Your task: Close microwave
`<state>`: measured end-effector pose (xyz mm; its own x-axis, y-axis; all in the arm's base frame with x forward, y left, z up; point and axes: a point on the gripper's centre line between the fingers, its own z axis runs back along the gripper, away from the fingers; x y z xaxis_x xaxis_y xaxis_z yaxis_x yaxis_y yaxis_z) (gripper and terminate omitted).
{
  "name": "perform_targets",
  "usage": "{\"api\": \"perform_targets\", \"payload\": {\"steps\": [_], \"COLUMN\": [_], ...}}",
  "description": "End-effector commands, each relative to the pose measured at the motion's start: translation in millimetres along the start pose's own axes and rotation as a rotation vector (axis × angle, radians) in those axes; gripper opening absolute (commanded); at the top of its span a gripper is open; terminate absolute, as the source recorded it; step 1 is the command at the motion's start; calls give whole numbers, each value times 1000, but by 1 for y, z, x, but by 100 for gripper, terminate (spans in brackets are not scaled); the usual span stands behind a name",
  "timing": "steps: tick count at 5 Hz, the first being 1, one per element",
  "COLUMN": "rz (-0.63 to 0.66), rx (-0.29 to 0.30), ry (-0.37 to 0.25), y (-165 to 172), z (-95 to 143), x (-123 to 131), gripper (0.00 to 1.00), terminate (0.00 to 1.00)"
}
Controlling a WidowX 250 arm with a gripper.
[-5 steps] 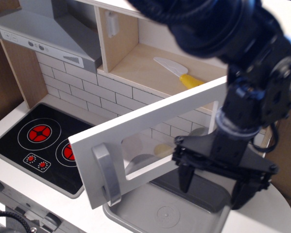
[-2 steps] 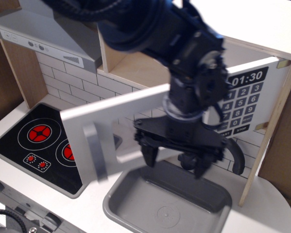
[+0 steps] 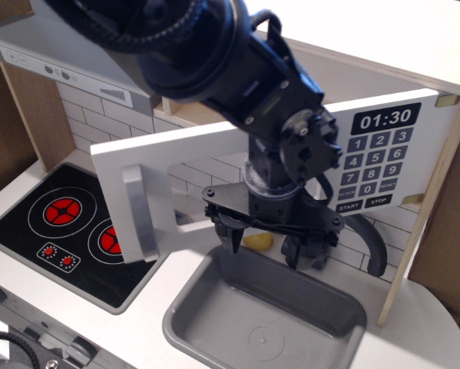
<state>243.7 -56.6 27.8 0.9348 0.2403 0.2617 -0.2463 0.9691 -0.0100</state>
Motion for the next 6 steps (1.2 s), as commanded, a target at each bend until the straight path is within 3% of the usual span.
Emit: {"api": "perform_targets", "payload": {"steps": [1,4,6], "rz": [-23,75,-27], "rx": [-120,-65,-77], "ry": [-157,-149,-203], "y": [7,35,41], "z": [7,5,1], "x": [37,89,88], "gripper": [100,100,100], "terminate": [0,0,0]}}
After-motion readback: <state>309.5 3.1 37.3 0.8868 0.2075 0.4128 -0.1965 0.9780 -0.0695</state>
